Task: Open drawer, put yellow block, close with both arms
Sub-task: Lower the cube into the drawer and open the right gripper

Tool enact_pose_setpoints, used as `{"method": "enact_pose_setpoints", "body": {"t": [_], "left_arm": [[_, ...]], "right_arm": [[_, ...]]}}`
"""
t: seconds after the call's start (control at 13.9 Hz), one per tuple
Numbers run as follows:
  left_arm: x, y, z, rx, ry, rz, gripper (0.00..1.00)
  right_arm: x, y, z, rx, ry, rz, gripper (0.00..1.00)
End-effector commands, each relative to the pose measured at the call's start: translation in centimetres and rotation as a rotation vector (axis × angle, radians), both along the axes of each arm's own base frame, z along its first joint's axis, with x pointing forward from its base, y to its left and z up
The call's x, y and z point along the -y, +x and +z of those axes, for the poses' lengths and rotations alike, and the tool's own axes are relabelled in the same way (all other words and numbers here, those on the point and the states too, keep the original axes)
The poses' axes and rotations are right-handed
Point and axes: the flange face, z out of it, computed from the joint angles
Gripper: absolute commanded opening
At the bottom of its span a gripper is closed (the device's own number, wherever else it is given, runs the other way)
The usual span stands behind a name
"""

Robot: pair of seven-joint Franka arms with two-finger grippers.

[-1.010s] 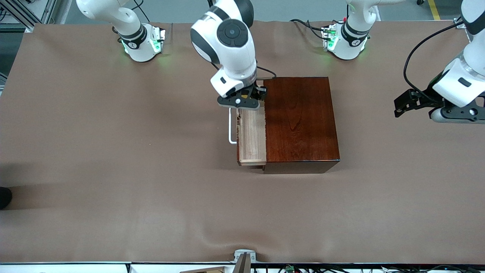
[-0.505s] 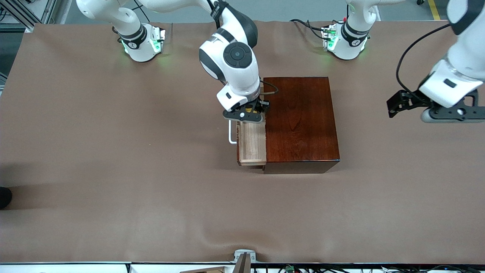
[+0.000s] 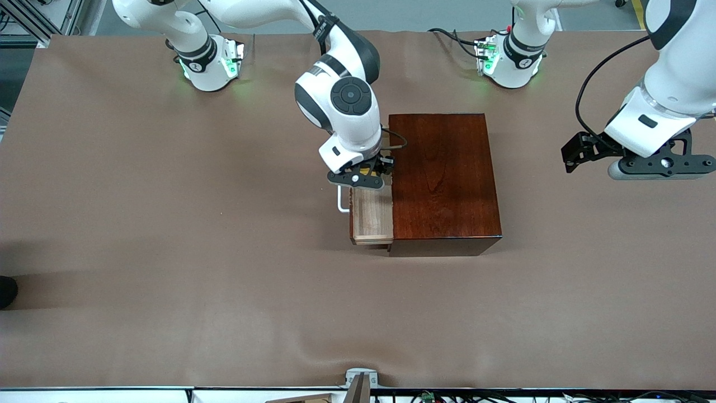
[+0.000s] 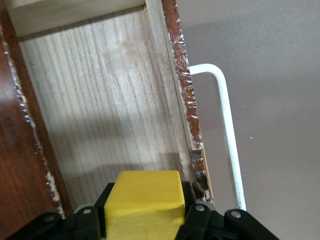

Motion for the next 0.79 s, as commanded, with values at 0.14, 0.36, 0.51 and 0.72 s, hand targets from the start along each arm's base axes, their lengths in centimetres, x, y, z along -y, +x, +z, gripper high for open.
{"method": "enact_pose_setpoints", "body": {"t": [0.14, 0.36, 0.51, 0.72], "left_arm": [[-0.4, -0.3, 0.2, 0.003, 0.024, 0.007, 1.0], [-0.4, -0.3, 0.3, 0.004, 0.023, 0.005, 1.0], [-0.4, -0.2, 0.2, 0.002, 0.023, 0.005, 1.0], [-0.4, -0.2, 0.3, 0.004, 0.023, 0.005, 1.0]], "right_arm": [[-0.4, 0.0, 0.6, -0.008, 0.018, -0.019, 1.0], [-0.4, -0.2, 2.6, -0.003, 0.033, -0.029, 1.0], [-0.3, -1.0, 5.7, -0.006, 0.032, -0.017, 1.0], [0.9, -1.6, 10.9, -0.022, 0.016, -0.007, 1.0]]}}
